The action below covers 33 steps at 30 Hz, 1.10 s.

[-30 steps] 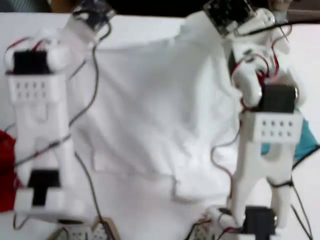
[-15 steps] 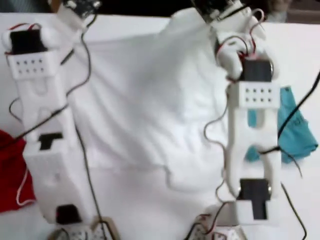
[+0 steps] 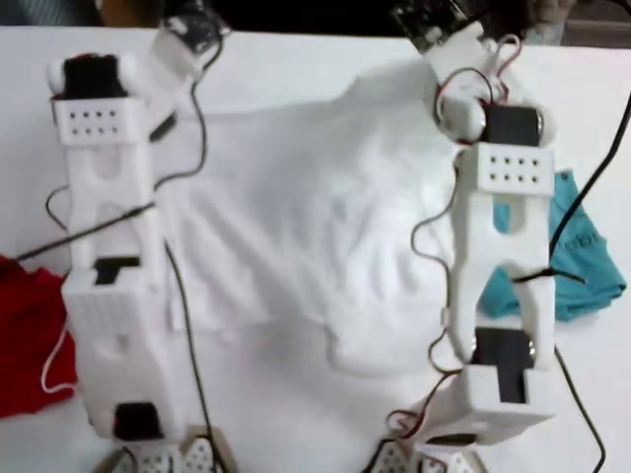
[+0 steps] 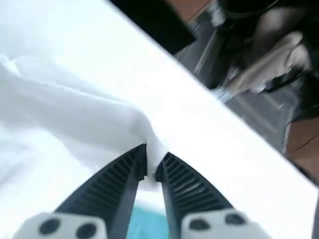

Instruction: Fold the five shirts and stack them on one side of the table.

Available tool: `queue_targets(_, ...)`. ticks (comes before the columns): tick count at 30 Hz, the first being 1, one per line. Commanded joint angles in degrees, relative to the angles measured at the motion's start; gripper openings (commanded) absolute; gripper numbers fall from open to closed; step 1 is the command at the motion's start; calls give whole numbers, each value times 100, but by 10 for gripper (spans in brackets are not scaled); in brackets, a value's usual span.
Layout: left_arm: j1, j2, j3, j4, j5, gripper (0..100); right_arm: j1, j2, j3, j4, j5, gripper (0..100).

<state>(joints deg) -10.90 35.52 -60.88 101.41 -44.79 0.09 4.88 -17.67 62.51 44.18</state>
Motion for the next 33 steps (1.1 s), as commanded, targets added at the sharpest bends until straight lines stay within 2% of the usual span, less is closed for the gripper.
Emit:
queue_targets(1,-79,-396,822,97,-26,25,163,-57,-273,514,-9,20)
queue_targets(10,-62,-1881,3011,97,-70,25,163,-75,-273,1710,-9,21)
queue_targets(18,-53,-3516,5499,-105,-404,25,163,-1059,35,2413,-9,21)
queue_targets(24,-53,-4132,6703,-501,-431,25,163,-2220,1899,2123,-9,21)
queue_targets(33,-44,-4220,7442,-633,-440,25,163,-4207,5002,1209,26,21)
